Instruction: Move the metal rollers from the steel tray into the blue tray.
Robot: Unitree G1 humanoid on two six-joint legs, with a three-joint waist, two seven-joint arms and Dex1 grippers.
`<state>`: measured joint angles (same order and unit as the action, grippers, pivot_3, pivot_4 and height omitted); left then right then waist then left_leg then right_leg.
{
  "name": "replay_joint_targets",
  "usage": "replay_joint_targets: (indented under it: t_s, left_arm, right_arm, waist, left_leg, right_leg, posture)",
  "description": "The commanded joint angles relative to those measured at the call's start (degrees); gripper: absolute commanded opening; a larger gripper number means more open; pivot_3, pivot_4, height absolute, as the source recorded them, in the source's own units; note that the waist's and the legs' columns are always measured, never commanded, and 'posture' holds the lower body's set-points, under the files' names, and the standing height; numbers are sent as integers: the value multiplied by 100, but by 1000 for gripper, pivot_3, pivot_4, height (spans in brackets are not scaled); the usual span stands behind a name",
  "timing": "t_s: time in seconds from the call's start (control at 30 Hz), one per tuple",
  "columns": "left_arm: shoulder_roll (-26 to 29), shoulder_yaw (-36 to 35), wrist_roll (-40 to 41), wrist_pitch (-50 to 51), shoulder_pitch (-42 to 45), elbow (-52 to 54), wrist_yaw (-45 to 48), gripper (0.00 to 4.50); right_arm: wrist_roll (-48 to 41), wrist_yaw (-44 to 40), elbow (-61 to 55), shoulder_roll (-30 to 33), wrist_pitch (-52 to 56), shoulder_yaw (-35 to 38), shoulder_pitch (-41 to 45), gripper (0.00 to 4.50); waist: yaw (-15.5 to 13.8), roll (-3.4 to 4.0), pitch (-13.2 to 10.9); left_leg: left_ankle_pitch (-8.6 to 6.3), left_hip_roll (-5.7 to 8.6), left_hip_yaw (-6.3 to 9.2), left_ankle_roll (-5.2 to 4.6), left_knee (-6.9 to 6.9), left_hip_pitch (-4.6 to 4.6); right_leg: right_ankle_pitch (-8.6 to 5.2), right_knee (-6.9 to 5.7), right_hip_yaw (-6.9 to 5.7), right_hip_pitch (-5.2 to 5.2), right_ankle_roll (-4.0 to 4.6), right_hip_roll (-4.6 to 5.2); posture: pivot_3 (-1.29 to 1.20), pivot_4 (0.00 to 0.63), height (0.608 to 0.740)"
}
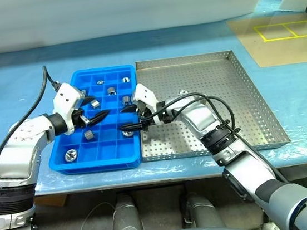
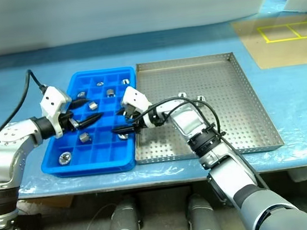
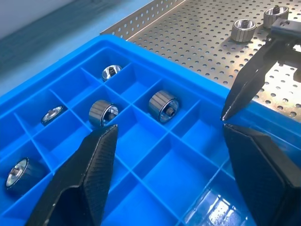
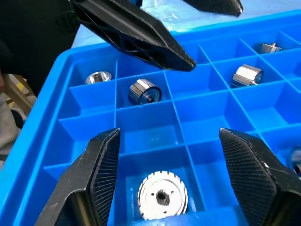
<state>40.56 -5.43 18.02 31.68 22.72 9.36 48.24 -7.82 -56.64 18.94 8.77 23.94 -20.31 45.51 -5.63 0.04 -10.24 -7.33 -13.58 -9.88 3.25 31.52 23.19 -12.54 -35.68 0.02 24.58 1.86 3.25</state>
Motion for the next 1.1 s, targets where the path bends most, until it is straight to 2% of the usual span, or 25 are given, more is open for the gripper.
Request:
replay_joint_targets:
  t_s: [0.03, 0.2, 0.43, 0.7, 1.1]
  left_arm:
    - [-96, 198, 22, -181, 291, -139, 104, 3754]
    - [-455, 606, -44, -475, 820, -715, 314, 3754]
    - [-1036, 1178, -185, -881, 1386, -1327, 591, 3754]
    - [-1231, 1325, -291, -1102, 1612, -1680, 795, 3754]
    - [-1216, 1286, -335, -1131, 1541, -1734, 824, 3754]
  right_arm:
    - [-50, 108, -457, 279, -10, 322, -64, 3498]
    - [-22, 523, -560, 1118, 36, 995, -176, 3498]
    - [160, 1371, 250, 1929, -300, 1832, -299, 3498]
    - [238, 1570, 499, 2163, -411, 1947, -676, 3498]
    - [269, 1639, 910, 2024, -545, 1905, -756, 3498]
  waist:
    - [-1, 0, 0]
    - [20, -3, 1]
    - [163, -4, 2]
    - [380, -3, 2]
    - [363, -3, 2]
  left_leg:
    - [1, 0, 0, 1, 1, 0]
    - [6, 5, -1, 7, 9, -1]
    - [9, 4, -2, 11, 11, -6]
    - [5, -1, -3, 2, 17, -8]
    - [-12, -2, -5, -26, 63, -6]
  right_leg:
    - [0, 0, 1, 0, 0, 0]
    - [3, -4, 6, -4, -3, 3]
    - [3, -7, 13, -6, -2, -5]
    - [3, -6, 20, -5, -1, -16]
    - [3, -10, 20, -23, 0, -8]
  posture:
    - [-7, 150, 740]
    - [-88, 150, 740]
    - [-181, 150, 740]
    - [-223, 150, 740]
    - [-205, 150, 740]
